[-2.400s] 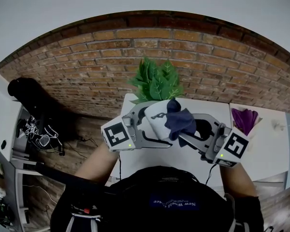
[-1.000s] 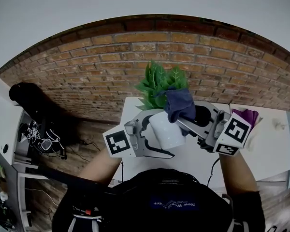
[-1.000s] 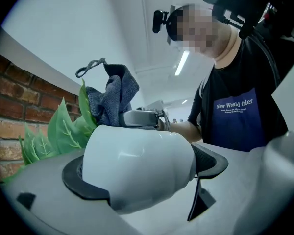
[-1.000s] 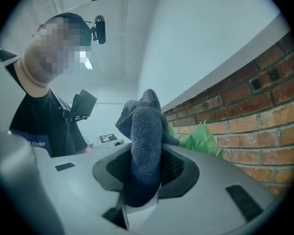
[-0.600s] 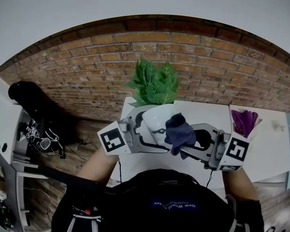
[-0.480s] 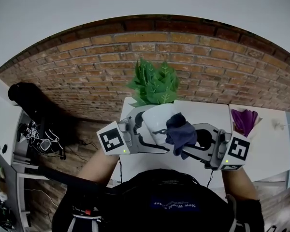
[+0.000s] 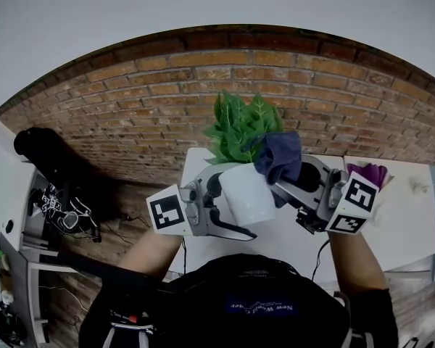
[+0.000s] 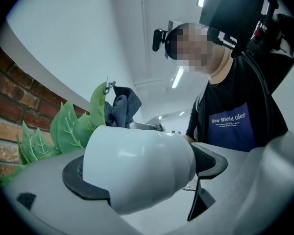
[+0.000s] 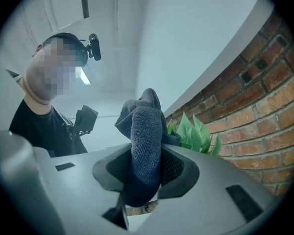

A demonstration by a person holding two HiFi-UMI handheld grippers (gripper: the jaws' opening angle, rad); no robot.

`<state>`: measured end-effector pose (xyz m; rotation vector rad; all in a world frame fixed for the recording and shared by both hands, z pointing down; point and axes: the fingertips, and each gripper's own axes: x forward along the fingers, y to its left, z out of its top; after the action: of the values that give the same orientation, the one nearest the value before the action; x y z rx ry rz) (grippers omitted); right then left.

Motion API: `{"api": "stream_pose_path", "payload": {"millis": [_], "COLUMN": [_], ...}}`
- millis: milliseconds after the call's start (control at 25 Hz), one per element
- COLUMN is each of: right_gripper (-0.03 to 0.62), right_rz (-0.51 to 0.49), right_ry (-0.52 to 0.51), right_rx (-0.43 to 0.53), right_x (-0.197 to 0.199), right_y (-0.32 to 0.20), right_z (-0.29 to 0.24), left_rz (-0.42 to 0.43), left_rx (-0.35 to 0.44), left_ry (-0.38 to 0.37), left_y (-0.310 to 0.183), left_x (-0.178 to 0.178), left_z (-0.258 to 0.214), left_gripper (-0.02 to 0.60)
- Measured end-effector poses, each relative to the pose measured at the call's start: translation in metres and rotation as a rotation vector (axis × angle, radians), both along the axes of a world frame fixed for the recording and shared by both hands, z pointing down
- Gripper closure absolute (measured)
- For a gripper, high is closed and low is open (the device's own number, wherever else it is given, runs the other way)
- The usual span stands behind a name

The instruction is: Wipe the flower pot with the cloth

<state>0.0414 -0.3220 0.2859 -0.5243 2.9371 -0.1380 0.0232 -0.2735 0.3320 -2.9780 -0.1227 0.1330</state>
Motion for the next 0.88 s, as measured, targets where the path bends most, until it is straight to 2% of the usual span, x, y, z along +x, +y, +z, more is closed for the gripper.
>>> {"api": "stream_pose_path", "payload": {"millis": [280, 440, 520, 640, 760, 880], "right_gripper": [0.482, 0.482, 0.482, 0.482, 0.482, 0.482], "right_rz": [-0.132, -0.156, -0.133, -0.039, 0.029, 0.026], "right_ry": [0.037, 0.059, 0.029, -0.047, -0.042, -0.009], "right_rx": [-0.010, -0.002, 0.008, -0.001, 0.015, 0.022], "right_x": [0.004, 0.003, 0.009, 0.017, 0.014, 0.009], "right_y": [0.048, 0.061, 0.056, 0.027, 0.001, -0.002], "right_z": [0.021, 0.025, 0.020, 0.005, -0.007, -0.008], "left_rz": [-0.061, -0.066, -0.055, 0.003, 0.043, 0.040], "left_rx": [-0.008, 0.001, -0.006, 0.006, 0.000, -0.003], "left_ry": [0.030, 0.030, 0.044, 0.060, 0.059, 0.068], "left_y": [-0.010, -0.015, -0.013, 0.000, 0.008, 0.008], "left_x": [-0.005, -0.011, -0.008, -0.004, -0.002, -0.003], "left_z": [-0.001, -0.004, -0.006, -0.010, -0.013, -0.016], "left_gripper": [0.044, 0.044, 0.044, 0.046, 0.046, 0.046]}}
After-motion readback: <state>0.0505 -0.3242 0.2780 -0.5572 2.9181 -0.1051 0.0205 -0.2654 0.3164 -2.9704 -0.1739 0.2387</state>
